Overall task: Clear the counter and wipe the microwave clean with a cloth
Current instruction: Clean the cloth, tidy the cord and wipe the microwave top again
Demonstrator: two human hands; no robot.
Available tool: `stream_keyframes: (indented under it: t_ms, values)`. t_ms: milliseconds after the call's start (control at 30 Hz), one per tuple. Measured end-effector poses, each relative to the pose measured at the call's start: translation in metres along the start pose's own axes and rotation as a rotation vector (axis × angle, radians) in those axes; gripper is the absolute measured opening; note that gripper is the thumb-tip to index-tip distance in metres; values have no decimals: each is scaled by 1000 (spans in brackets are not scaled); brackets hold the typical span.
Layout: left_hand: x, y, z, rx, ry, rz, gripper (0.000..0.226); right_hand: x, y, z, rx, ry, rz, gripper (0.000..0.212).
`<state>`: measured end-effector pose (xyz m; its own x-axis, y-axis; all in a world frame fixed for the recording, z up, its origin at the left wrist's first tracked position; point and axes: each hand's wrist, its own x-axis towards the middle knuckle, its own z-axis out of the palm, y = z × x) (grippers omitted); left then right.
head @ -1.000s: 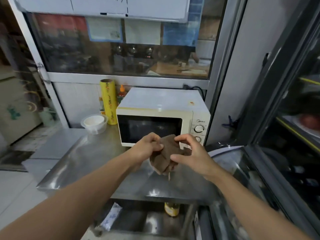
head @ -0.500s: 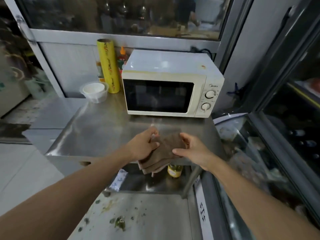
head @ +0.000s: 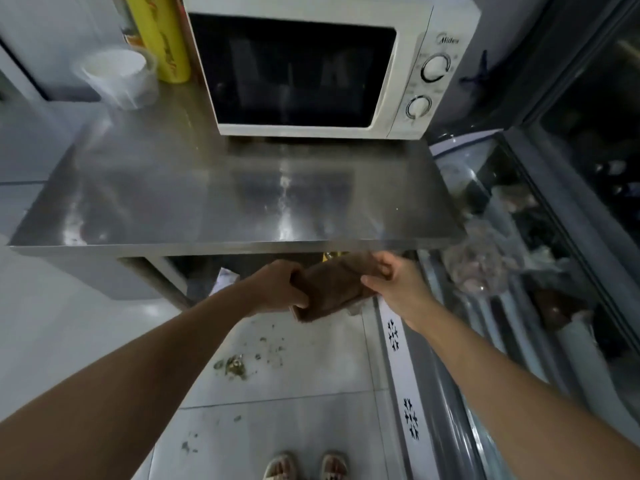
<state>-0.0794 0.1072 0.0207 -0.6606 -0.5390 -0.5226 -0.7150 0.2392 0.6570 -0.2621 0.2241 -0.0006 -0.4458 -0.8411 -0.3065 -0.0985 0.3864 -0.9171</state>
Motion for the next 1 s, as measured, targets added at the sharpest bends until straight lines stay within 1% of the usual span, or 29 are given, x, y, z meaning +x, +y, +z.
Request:
stream_keyframes:
  t_ms: [67,200,300,433,500,567,667,767,867,933,1000]
  values:
    - [11,-8,17,-156,9,-55,25,5,26,-4,31,29,35,28]
    - [42,-25,56,-396,84,-145,38,17,86,-7,93,91,112,31]
    - [74,-43,92,-450,146,-172,39,32,135,-3,62,159,131,27]
    - [123,-80,142,-510,219,-195,36,57,201,4,29,197,178,37]
    - [147,-101,167,-522,250,-185,36,69,233,9,12,199,191,43]
    - [171,-123,190,-531,267,-188,38,83,264,16,-10,202,179,43]
    - [208,-155,215,-546,249,-181,43,104,307,25,-50,198,161,41]
    - [246,-183,233,-475,242,-144,46,131,350,35,-111,157,135,41]
    - [284,-209,248,-377,293,-72,41,161,387,45,-177,168,128,35]
    - [309,-224,258,-321,320,-59,44,184,411,51,-202,168,140,33]
    - [335,-238,267,-286,327,-63,48,206,432,58,-203,153,149,36]
